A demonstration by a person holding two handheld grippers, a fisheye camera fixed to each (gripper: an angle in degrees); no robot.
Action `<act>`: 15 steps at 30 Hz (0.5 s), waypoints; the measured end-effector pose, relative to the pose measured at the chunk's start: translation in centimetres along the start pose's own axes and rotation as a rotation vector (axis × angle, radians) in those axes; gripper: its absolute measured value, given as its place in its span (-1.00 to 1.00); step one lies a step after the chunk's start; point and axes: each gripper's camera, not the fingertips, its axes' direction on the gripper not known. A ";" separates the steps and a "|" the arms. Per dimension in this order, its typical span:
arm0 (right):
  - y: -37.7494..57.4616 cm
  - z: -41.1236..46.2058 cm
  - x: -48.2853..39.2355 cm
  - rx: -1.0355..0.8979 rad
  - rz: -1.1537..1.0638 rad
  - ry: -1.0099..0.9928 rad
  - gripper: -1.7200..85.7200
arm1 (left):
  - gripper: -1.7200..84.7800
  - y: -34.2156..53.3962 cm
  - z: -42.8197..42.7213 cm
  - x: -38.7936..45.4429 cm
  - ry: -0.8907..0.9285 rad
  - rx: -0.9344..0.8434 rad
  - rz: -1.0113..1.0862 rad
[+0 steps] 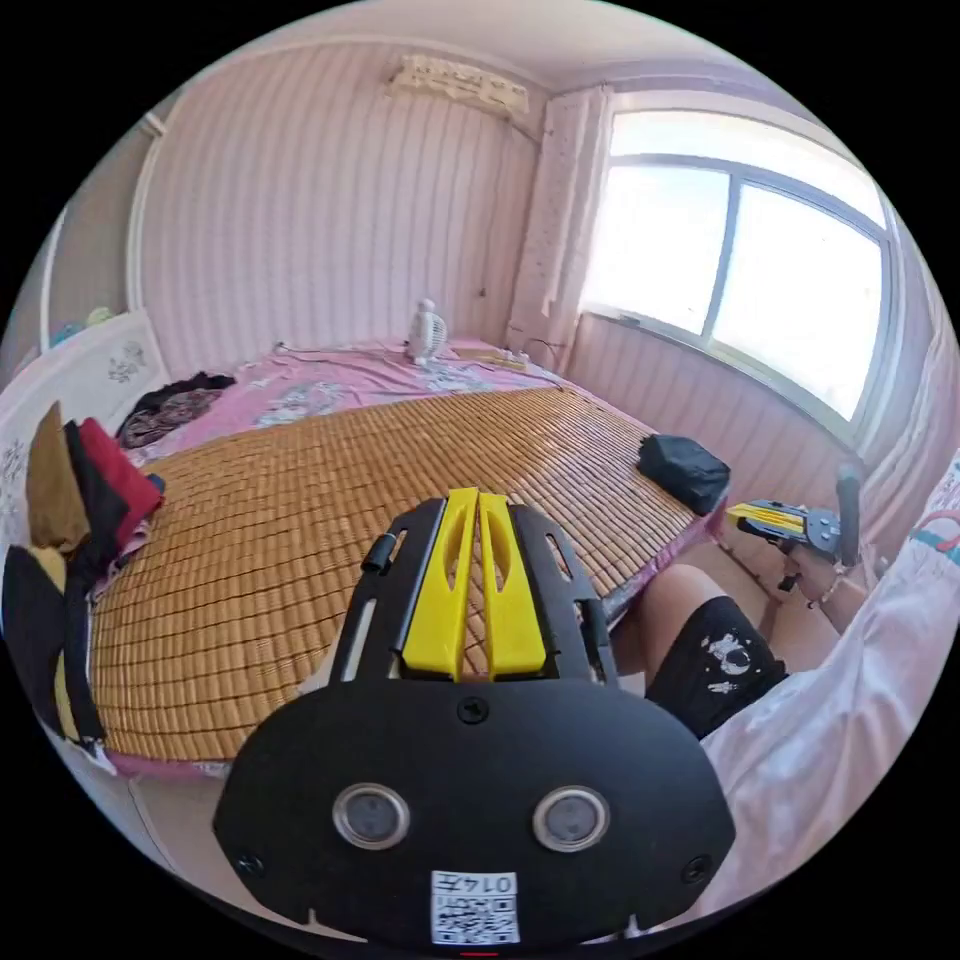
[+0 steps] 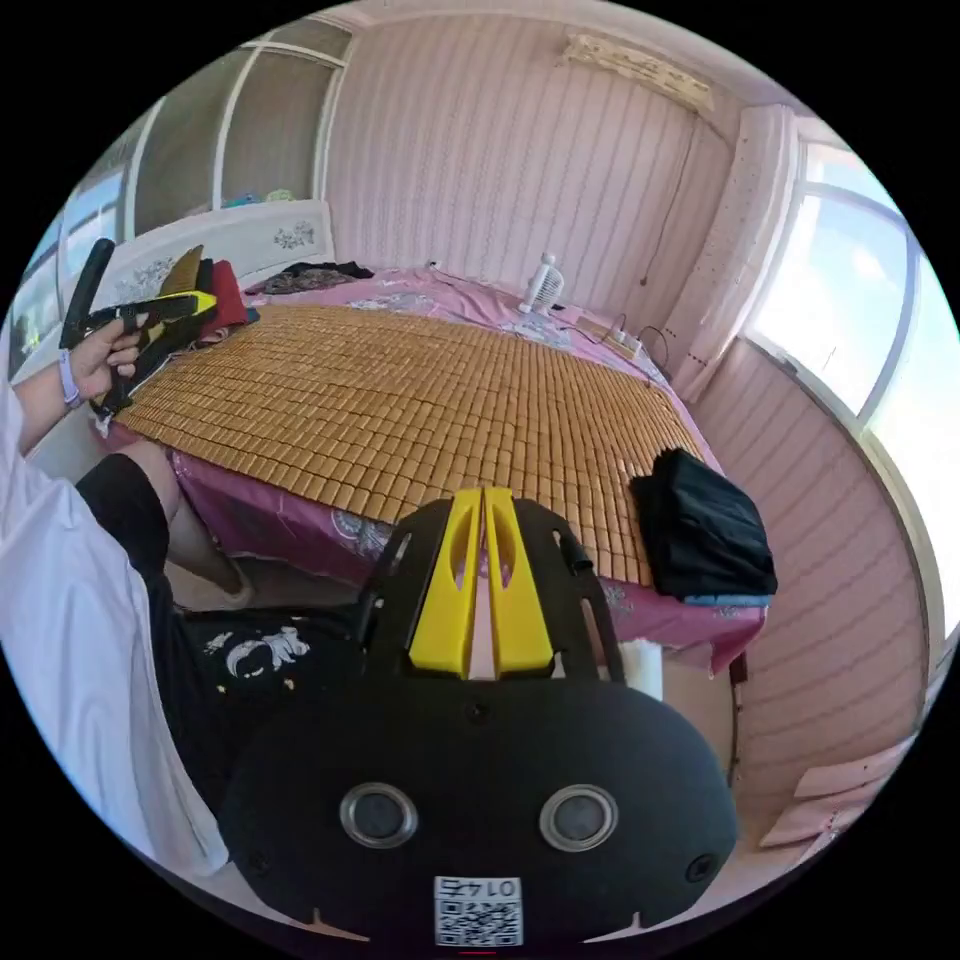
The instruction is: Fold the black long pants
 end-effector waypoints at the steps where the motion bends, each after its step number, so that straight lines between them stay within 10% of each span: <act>1: -2.0 0.5 -2.8 0.061 -0.088 -0.061 -0.96 | -0.98 1.8 -3.1 -1.5 -0.069 0.045 -0.048; 15: -17.0 8.2 -38.8 0.151 -0.718 -0.616 -0.89 | -0.79 28.6 -24.6 -16.5 -0.583 0.273 -0.719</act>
